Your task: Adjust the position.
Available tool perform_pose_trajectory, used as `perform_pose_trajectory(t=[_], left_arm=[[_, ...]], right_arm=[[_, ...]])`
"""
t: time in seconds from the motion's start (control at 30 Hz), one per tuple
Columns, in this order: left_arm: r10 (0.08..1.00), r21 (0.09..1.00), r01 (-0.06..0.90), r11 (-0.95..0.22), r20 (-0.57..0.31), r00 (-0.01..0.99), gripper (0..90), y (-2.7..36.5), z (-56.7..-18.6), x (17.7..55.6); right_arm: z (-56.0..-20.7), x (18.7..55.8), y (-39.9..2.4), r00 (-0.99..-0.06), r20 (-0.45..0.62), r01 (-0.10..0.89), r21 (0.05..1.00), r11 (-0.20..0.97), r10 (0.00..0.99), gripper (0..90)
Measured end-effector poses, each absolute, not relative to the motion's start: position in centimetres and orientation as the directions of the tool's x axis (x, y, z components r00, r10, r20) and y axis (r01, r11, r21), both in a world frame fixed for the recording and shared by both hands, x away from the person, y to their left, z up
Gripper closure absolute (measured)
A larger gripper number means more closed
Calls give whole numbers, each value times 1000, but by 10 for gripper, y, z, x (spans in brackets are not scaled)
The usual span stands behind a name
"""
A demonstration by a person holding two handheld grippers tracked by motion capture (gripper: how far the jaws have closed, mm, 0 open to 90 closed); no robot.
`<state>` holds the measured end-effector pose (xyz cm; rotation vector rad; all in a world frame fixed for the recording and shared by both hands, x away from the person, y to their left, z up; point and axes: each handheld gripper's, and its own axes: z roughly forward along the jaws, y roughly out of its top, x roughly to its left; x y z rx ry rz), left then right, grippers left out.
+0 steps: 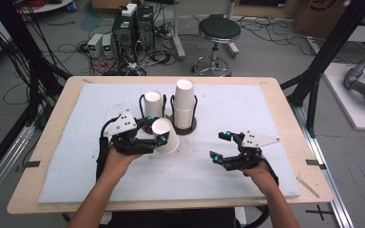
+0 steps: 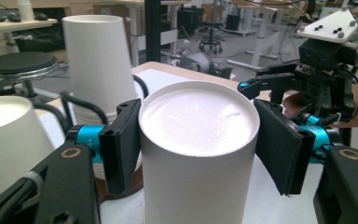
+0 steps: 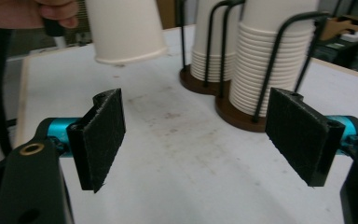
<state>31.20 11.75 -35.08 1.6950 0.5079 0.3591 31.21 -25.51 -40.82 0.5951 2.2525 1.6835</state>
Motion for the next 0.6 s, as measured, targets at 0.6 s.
perform_pose_trajectory(t=[0.6], left_arm=[[386, 978, 109, -177, -33, 922, 356, 93, -348, 299]], right_arm=[[-402, 304, -237, -941, 44, 125, 967, 224, 336, 210]])
